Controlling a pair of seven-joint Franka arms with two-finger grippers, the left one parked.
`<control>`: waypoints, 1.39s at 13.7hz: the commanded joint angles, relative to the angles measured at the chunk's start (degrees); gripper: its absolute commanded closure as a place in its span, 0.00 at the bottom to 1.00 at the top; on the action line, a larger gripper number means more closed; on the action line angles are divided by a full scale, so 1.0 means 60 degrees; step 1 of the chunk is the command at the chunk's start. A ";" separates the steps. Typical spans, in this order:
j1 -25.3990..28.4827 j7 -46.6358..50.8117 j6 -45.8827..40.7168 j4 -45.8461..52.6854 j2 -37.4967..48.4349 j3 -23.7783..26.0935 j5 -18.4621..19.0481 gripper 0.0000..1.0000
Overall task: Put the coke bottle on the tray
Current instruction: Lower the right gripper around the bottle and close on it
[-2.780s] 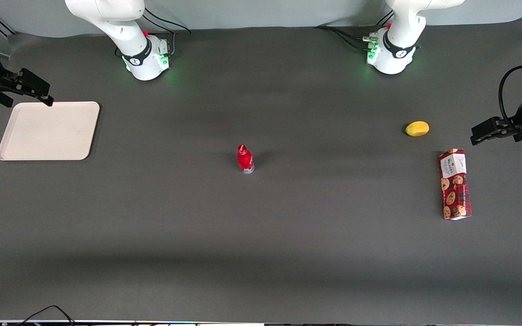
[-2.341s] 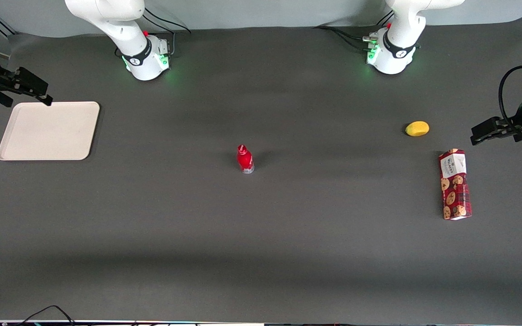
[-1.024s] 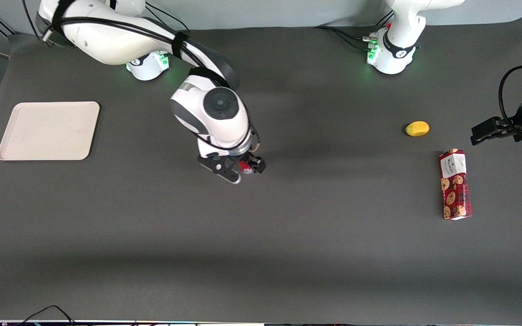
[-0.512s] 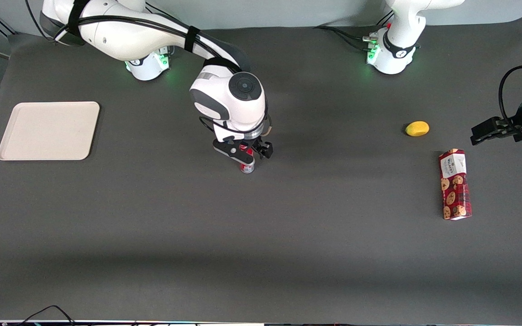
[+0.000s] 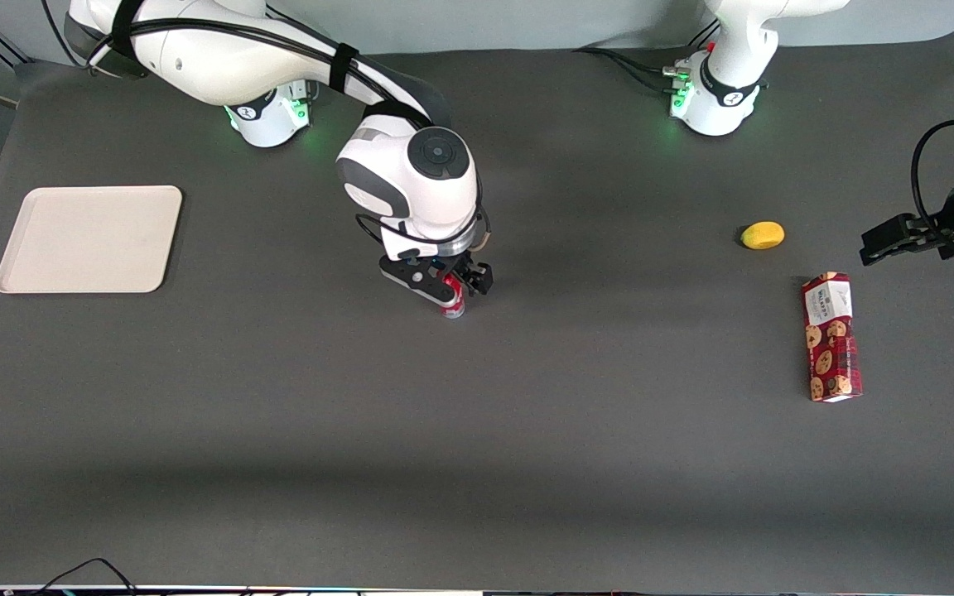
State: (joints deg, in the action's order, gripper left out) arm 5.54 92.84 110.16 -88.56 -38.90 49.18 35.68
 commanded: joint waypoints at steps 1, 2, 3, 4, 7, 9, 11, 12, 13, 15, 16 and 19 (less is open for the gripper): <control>-0.0045 -0.0327 -0.0430 0.0259 0.0053 0.0109 0.0118 0.00; -0.0045 -0.0328 -0.0430 0.0230 0.0053 0.0109 0.0118 0.00; -0.0045 -0.0299 -0.0430 0.0201 0.0053 0.0109 0.0118 0.00; -0.0045 -0.0226 -0.0430 0.0113 0.0068 0.0109 0.0103 0.00; -0.0059 -0.0108 -0.0313 -0.0296 0.0039 0.0109 0.0191 0.00; -0.0045 0.0096 -0.0182 -0.0444 0.0024 0.0109 0.0206 0.00; -0.0045 0.0112 -0.0049 -0.0576 0.0039 0.0094 0.0220 0.00; -0.0045 0.0112 -0.0034 -0.0591 0.0053 0.0109 0.0220 0.04; -0.0045 0.0112 -0.0034 -0.0576 0.0053 0.0109 0.0220 0.18; -0.0060 0.0054 -0.0034 -0.0576 0.0053 0.0094 0.0235 0.56; -0.0060 0.0039 -0.0034 -0.0562 0.0053 0.0094 0.0249 0.70; -0.0060 -0.0136 -0.0049 -0.0518 0.0097 0.0109 0.0249 0.97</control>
State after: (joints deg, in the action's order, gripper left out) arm 5.59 91.95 109.53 -91.36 -39.05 49.21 35.71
